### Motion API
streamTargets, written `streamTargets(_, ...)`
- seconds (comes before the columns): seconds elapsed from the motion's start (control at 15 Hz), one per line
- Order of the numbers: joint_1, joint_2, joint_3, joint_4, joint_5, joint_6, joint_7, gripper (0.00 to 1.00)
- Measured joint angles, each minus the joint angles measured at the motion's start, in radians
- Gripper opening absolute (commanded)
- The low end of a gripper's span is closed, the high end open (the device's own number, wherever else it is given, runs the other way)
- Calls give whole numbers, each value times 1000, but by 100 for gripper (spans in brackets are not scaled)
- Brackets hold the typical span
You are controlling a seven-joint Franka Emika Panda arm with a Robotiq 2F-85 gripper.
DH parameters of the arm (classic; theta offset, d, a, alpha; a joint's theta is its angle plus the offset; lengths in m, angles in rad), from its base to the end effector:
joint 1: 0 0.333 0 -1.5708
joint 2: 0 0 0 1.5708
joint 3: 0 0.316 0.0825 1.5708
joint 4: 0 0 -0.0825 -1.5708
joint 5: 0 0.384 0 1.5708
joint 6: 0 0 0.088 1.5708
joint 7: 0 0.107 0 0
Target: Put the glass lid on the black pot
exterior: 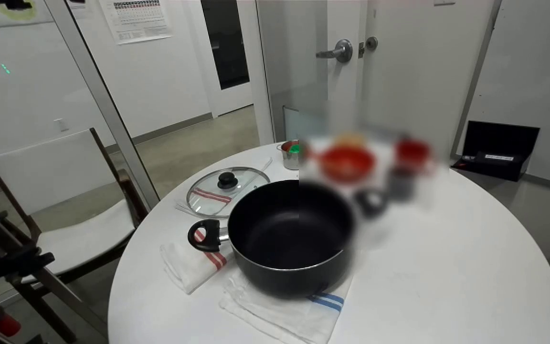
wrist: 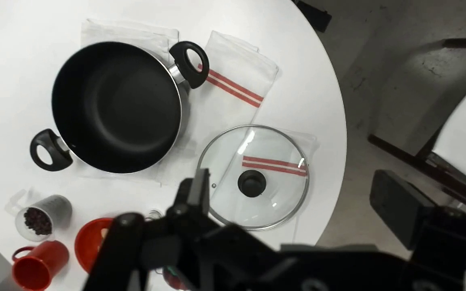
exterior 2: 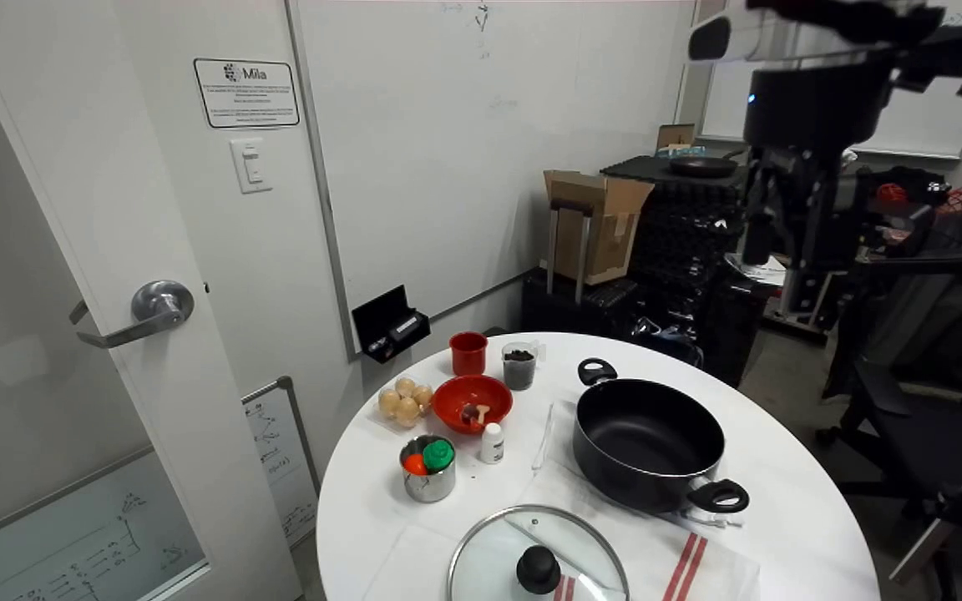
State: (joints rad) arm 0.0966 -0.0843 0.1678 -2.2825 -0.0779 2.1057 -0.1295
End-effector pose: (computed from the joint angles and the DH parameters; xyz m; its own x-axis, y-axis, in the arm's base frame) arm 0.4765 0.1256 0.3811 0.9031 0.4165 -0.1045 0.4241 -0.9034 0.0640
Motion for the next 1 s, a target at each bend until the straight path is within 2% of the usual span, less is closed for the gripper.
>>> streamTargets(0.33, 1, 299, -3, 185, 0, 55, -77, 100)
streamTargets(0.6, 13, 539, -9, 371, -24, 74, -85, 100)
streamTargets(1.0, 53, 809, -46, 620, -73, 75, -84, 100)
